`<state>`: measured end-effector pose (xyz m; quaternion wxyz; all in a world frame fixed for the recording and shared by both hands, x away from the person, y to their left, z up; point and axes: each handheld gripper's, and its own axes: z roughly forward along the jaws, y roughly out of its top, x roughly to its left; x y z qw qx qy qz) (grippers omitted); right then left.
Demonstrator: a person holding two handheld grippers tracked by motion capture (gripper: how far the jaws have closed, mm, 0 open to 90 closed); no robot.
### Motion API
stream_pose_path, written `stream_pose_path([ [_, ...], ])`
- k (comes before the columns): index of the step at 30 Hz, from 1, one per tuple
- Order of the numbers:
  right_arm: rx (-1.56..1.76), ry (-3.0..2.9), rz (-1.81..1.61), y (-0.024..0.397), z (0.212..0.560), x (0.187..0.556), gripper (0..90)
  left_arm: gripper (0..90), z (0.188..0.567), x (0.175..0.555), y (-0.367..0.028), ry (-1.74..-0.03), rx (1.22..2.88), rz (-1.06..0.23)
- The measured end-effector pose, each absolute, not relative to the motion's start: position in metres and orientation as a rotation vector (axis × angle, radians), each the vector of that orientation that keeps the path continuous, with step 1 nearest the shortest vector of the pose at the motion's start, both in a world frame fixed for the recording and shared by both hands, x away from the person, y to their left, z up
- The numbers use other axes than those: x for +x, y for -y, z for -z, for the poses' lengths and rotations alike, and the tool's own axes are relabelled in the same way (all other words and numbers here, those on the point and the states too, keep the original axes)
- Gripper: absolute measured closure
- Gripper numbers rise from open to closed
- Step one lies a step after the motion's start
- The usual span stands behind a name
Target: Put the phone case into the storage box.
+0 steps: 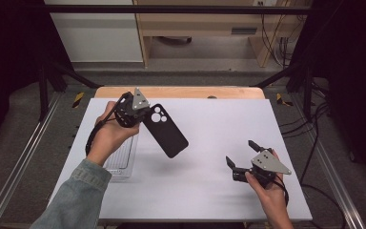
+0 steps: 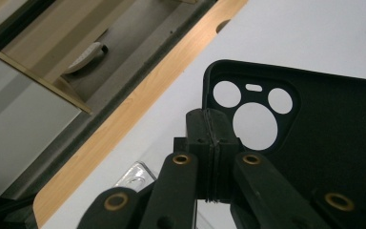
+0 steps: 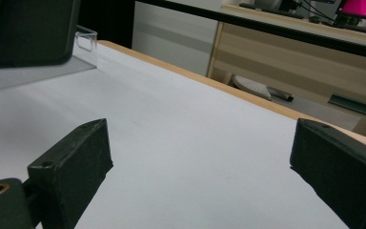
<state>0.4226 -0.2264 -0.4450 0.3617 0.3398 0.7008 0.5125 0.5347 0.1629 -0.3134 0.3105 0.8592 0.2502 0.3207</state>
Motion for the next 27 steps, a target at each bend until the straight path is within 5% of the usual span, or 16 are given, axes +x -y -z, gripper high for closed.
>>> stream_pose_path([
  [27,0.885,-1.742,-1.387,0.237,0.456,0.411,5.7,89.3,0.269,0.524,-0.196,-0.696,2.21,-0.996],
])
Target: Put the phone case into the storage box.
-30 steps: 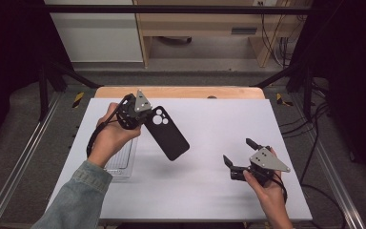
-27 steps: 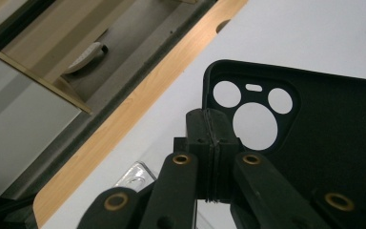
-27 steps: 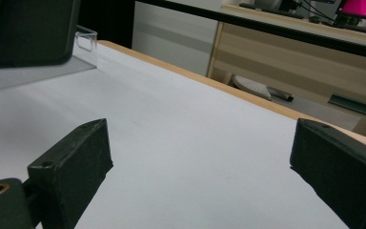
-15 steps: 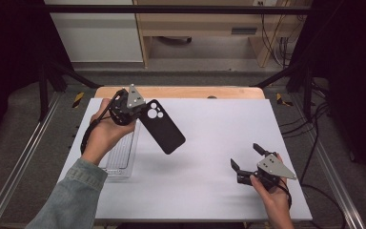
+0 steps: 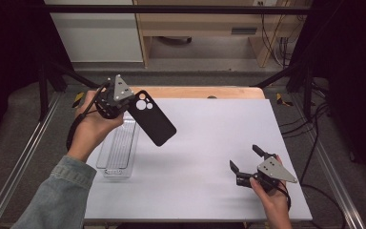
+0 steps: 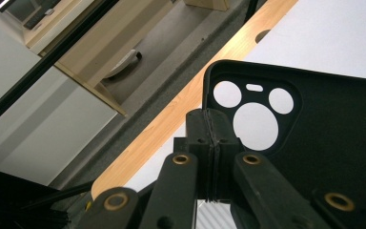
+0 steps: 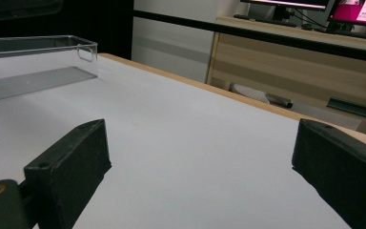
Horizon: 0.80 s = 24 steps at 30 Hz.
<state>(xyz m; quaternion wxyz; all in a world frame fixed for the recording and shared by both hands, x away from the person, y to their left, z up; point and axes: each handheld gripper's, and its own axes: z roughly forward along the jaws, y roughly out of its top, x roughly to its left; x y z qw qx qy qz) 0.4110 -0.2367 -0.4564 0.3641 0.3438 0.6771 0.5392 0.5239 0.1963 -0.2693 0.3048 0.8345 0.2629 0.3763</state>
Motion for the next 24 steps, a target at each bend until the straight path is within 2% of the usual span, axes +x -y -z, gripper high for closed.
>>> stream_pose_path([
  [24,0.904,-1.711,-1.389,0.24,0.46,0.413,5.3,89.2,0.238,0.532,-0.239,-0.705,2.207,-1.115],
])
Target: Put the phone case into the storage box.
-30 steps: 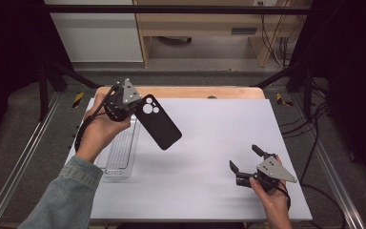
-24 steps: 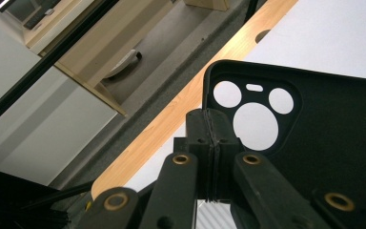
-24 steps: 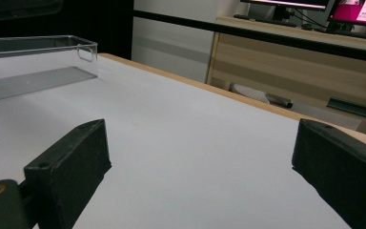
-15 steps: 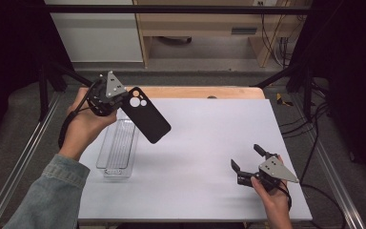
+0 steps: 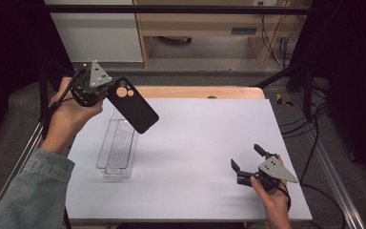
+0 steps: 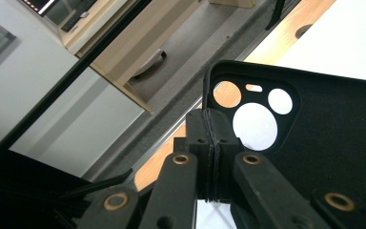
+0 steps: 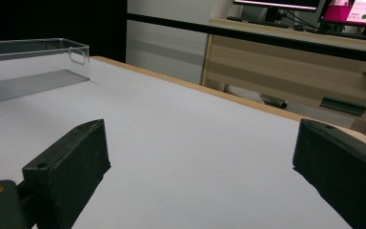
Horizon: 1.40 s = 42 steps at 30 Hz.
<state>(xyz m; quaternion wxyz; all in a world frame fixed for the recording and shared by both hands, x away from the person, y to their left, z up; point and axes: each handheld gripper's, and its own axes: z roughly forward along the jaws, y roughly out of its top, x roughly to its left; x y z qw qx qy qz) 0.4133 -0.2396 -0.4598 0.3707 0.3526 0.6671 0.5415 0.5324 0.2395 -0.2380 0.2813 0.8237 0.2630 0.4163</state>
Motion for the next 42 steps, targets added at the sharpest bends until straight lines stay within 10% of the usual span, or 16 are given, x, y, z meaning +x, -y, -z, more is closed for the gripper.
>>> stream_pose_path([
  [42,0.869,-1.664,-1.41,0.238,0.46,0.411,4.7,89.2,0.267,0.577,-0.259,-0.503,2.317,-1.382],
])
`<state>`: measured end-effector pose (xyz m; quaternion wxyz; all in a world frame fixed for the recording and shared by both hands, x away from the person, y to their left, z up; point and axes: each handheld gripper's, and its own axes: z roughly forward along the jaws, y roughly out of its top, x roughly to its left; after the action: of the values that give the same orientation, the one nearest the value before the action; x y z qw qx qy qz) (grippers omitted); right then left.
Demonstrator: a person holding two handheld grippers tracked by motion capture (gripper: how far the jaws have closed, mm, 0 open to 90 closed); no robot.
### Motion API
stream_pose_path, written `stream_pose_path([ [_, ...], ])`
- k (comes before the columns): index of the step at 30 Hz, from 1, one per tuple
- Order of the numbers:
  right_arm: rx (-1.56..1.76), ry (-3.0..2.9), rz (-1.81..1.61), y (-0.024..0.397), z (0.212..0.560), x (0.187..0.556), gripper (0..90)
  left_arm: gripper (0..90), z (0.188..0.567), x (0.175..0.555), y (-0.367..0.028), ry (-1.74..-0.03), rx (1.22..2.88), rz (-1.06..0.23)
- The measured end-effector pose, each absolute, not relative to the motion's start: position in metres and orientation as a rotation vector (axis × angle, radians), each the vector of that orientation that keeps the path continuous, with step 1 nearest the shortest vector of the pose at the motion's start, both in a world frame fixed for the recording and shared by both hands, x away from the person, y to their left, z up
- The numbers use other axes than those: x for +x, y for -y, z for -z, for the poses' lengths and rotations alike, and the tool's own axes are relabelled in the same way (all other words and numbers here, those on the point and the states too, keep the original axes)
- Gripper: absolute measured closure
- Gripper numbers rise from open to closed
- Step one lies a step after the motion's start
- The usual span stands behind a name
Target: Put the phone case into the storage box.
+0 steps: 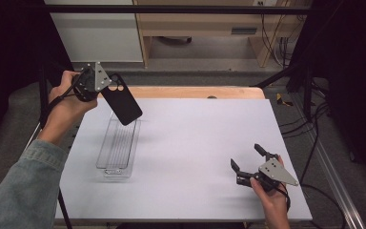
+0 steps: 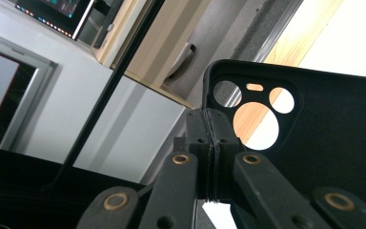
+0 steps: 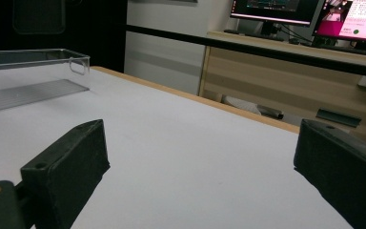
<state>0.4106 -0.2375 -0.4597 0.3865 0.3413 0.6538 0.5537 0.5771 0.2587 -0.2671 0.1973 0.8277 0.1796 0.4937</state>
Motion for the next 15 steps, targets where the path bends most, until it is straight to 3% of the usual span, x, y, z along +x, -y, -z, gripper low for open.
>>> stream_pose_path([
  [15,0.871,-1.629,-1.413,0.246,0.4575,0.4071,4.6,89.2,0.2712,0.5755,-0.2562,-0.435,2.333,-1.452],
])
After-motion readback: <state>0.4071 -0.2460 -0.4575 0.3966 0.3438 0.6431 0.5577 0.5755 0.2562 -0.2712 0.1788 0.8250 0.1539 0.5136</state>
